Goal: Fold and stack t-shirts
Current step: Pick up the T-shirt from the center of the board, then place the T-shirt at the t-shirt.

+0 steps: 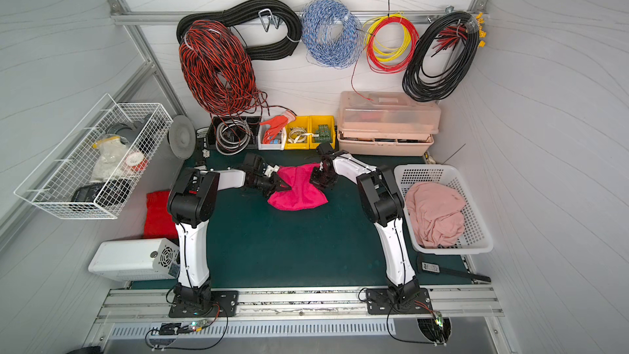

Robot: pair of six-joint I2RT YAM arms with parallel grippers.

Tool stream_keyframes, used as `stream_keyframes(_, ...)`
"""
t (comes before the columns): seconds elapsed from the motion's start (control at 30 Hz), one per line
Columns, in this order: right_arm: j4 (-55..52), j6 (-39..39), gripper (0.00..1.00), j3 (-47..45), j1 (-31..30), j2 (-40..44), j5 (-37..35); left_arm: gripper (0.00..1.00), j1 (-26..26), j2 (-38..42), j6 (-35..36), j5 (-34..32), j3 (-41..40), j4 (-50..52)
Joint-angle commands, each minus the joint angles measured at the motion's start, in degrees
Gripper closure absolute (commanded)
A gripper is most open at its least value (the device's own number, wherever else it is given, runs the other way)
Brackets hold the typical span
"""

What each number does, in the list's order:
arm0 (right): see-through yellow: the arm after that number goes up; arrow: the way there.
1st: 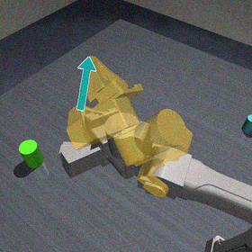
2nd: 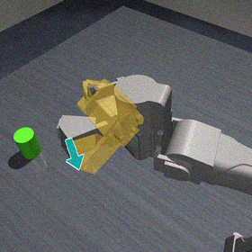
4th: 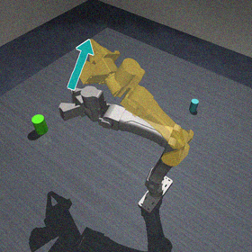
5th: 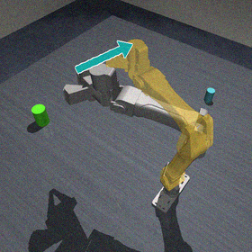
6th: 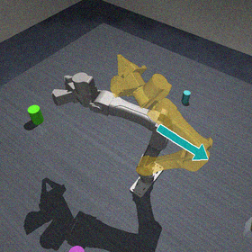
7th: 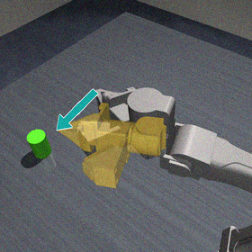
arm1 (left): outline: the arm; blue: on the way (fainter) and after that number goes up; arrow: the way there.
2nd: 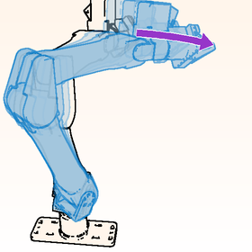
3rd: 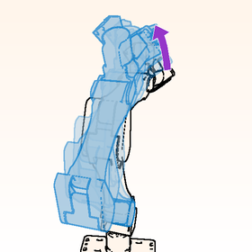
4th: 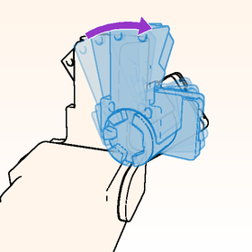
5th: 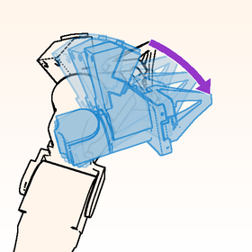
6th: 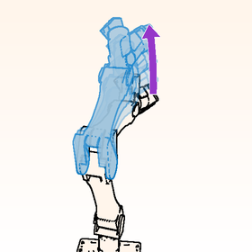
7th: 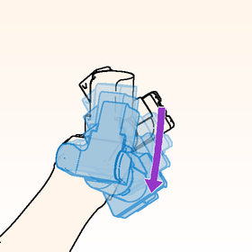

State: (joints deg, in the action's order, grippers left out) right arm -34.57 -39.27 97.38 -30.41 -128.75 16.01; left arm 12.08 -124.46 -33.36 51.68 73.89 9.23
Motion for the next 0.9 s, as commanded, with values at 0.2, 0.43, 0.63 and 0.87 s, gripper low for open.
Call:
stream_keyframes(0.2, -6.23, 2.12, 1.0, -7.4, -0.81, 1.07, -5.29, 1.0, 1.46, 7.09, 6.56, -29.52, 4.47, 27.92)
stream_keyframes(0.43, -5.35, 2.83, 1.0, -18.71, -0.19, 11.92, -5.49, 1.0, 1.46, 16.81, 14.68, -57.31, 21.55, 56.26)
stream_keyframes(0.63, -5.42, 2.85, 1.0, -28.49, -0.95, 20.68, -5.47, 1.0, 1.33, 18.2, 17.97, -72.43, 30.01, 69.86)
stream_keyframes(0.87, -8.65, 5.57, 1.0, -36.69, -0.86, 28.45, -7.14, 1.0, -3.49, 21.89, 20.76, -74.79, 25.63, 71.55)
